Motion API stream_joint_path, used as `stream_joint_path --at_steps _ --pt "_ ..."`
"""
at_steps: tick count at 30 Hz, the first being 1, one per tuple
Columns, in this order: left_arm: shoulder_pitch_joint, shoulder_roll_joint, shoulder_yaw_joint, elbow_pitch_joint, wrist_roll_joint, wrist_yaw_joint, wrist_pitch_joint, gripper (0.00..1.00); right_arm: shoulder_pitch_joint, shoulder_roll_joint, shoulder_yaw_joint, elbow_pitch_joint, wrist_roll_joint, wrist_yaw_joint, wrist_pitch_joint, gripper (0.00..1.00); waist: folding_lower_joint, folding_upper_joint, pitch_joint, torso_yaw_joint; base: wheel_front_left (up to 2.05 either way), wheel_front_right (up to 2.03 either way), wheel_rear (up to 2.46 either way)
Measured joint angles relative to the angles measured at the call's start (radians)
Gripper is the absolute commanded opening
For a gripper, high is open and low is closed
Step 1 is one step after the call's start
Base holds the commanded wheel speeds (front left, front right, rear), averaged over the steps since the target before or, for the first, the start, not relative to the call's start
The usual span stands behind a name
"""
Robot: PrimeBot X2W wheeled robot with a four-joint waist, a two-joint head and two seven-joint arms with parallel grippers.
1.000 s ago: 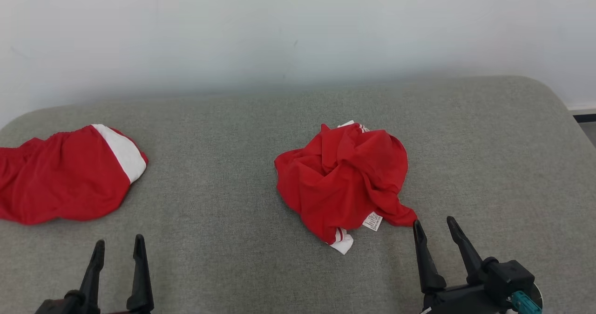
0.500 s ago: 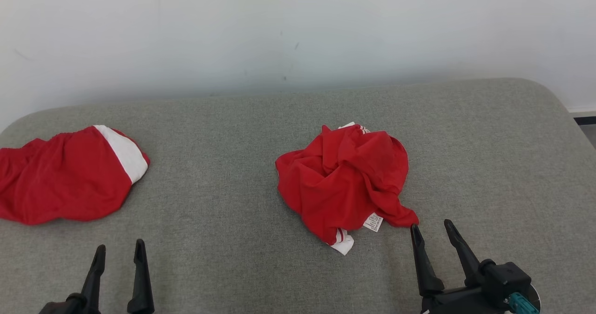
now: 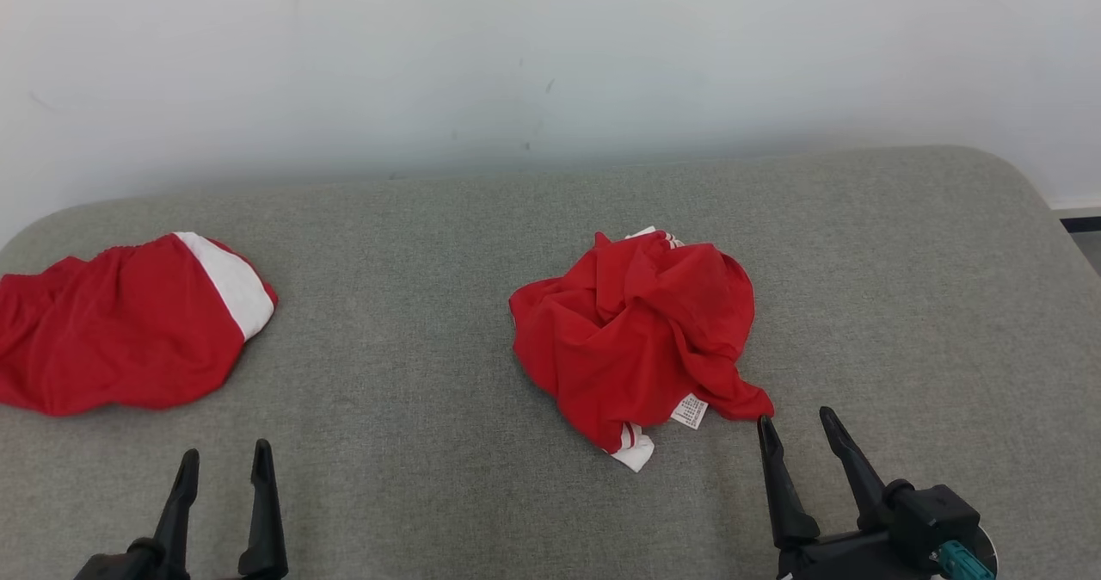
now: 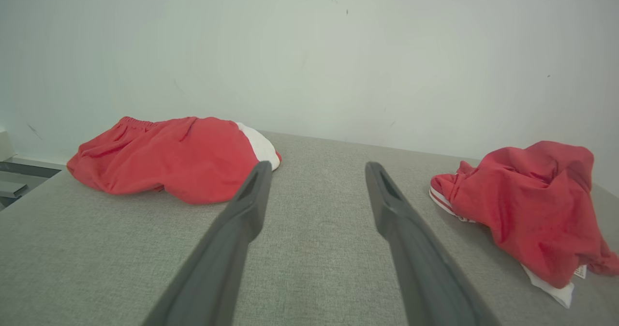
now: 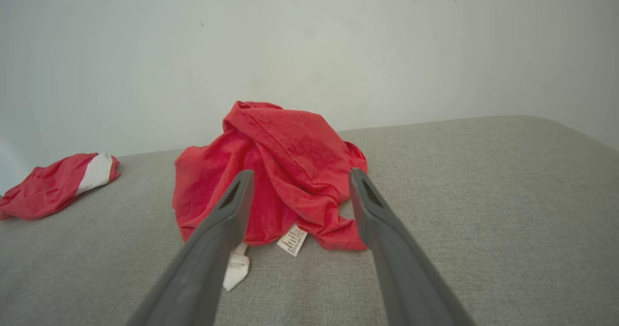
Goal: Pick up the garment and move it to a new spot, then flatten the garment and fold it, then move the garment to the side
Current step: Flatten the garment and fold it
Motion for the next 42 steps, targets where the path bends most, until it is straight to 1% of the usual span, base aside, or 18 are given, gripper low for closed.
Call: stream_joint_path --at_steps 5,9,13,18,21,22,27,31,35,41,42 --pt "-0.001 -0.006 0.003 0.008 0.004 -0.008 0.000 1.00 0.000 0.000 0.005 0.002 0.004 0.000 0.000 1.00 0.0000 0.0000 0.002 -0.004 0.00 0.00 0.00" --pt "-0.014 -0.012 -0.031 0.030 0.013 -0.025 0.000 1.00 -0.005 0.000 0.007 -0.001 0.005 0.000 0.000 1.00 0.0000 0.0000 0.012 -0.010 0.00 0.00 0.00" --pt "-0.055 -0.022 -0.122 0.074 0.029 -0.047 0.000 1.00 -0.020 0.000 0.007 -0.002 0.007 0.000 0.000 1.00 0.0000 0.0000 0.028 -0.022 0.00 0.00 0.00" --pt "-0.134 -0.032 -0.247 0.172 0.029 -0.069 0.000 1.00 -0.044 0.000 0.014 -0.005 0.015 0.000 0.000 1.00 0.0002 0.0000 0.058 -0.046 0.00 0.00 0.00" --pt "-0.179 -0.035 -0.323 0.233 0.029 -0.072 0.000 1.00 -0.061 0.000 0.017 -0.005 0.021 0.000 0.000 1.00 0.0002 0.0000 0.077 -0.069 0.00 0.00 0.00" --pt "-0.179 -0.035 -0.323 0.233 0.029 -0.072 0.000 1.00 -0.061 0.000 0.017 -0.005 0.021 0.000 0.000 1.00 0.0002 0.0000 0.077 -0.069 0.00 0.00 0.00" --pt "-0.251 -0.040 -0.430 0.325 0.023 -0.077 0.000 1.00 -0.078 0.000 0.011 -0.007 0.031 0.000 0.000 1.00 0.0002 0.0001 0.113 -0.116 0.00 0.00 0.00" --pt "-0.303 -0.041 -0.498 0.390 0.007 -0.079 0.000 1.00 -0.095 0.000 0.008 -0.016 0.043 0.000 -0.001 1.00 0.0002 0.0001 0.143 -0.156 0.00 0.00 0.00" --pt "-0.352 -0.042 -0.533 0.452 -0.009 -0.079 0.000 1.00 -0.106 0.000 0.012 -0.023 0.055 0.000 -0.001 1.00 0.0002 0.0001 0.172 -0.197 0.00 0.00 0.00" --pt "-0.417 -0.042 -0.525 0.493 -0.049 -0.079 0.000 1.00 -0.112 0.000 0.011 -0.027 0.062 0.000 -0.001 1.00 0.0002 0.0001 0.205 -0.251 0.00 0.00 0.00" --pt "-0.424 -0.042 -0.519 0.501 -0.057 -0.076 0.000 0.78 -0.113 0.000 0.010 -0.027 0.062 0.000 -0.001 1.00 0.0003 0.0001 0.208 -0.259 0.00 0.00 0.00"
